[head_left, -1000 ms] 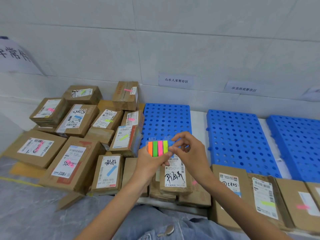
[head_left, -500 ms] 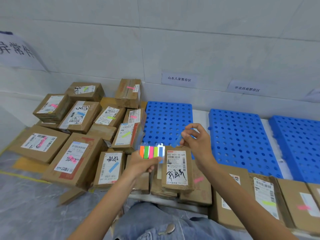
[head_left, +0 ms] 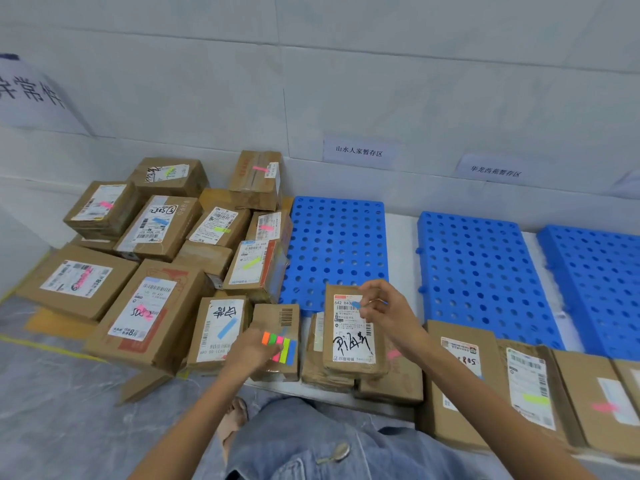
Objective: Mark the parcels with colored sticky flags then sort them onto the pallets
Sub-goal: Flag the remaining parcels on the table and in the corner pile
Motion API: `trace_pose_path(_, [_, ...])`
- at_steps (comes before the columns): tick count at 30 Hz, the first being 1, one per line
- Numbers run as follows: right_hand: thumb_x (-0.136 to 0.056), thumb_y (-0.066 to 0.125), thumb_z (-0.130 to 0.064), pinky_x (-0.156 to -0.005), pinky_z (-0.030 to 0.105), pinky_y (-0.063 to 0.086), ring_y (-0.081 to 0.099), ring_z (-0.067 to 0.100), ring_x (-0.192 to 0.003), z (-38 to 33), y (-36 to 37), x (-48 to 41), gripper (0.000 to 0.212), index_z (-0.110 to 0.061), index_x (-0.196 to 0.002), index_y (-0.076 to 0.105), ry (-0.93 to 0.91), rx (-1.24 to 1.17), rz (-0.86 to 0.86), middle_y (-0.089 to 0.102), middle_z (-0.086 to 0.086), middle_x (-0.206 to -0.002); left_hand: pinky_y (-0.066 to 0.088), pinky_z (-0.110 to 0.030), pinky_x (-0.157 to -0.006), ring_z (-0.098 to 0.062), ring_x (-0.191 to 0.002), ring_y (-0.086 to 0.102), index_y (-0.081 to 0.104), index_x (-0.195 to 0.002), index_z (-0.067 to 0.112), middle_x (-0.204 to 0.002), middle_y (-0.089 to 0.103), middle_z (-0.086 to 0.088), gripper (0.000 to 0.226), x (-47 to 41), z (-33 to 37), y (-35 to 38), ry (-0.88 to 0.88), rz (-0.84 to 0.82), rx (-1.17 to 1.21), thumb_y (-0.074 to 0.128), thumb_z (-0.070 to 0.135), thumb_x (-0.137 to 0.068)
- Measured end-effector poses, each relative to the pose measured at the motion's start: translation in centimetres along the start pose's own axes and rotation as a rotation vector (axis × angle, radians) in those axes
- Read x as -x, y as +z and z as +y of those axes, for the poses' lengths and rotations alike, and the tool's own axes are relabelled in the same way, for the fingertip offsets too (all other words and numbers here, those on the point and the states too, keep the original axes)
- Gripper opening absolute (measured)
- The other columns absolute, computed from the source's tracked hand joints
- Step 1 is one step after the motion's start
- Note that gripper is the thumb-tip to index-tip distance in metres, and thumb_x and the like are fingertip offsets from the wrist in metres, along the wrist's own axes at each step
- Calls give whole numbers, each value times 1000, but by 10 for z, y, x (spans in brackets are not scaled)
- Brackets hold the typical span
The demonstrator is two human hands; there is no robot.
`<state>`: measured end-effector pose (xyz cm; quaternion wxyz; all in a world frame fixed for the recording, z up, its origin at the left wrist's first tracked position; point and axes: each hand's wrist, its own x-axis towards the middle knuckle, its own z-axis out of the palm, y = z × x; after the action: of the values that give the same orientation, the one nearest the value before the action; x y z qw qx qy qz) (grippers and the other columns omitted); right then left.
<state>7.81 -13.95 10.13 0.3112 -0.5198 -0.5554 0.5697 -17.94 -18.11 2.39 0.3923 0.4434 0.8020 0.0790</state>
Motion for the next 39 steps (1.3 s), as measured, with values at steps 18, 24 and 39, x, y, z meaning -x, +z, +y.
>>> trace_pose_path(18, [-79, 68, 3, -80, 27, 55, 60, 19, -72, -15, -1, 1, 84, -39, -141, 30, -233, 362, -224, 50, -3, -105, 47, -21, -72, -4, -75, 65, 69, -101, 13, -89, 70, 1, 15, 45, 101, 5, 236, -431, 790, 65, 19, -87])
trace_pose_path(24, [-80, 72, -7, -70, 28, 54, 59, 13, -67, -1, -3, 5, 27, -20, -102, 64, -140, 171, -67, 62, 3, -77, 48, -16, -63, -2, -66, 62, 70, -91, 13, -82, 71, -4, 9, 45, 97, 5, 377, -293, 756, 71, 13, -82])
trace_pose_path(39, [-83, 68, -11, -59, 10, 46, 58, 1, -62, 33, 7, 0, 14, -16, -70, 66, 105, 456, 150, 62, -11, -66, 49, -27, -87, -10, -95, 61, 64, -95, 19, -97, 66, 8, 10, 26, 76, 35, 423, 93, 461, 65, 14, -86])
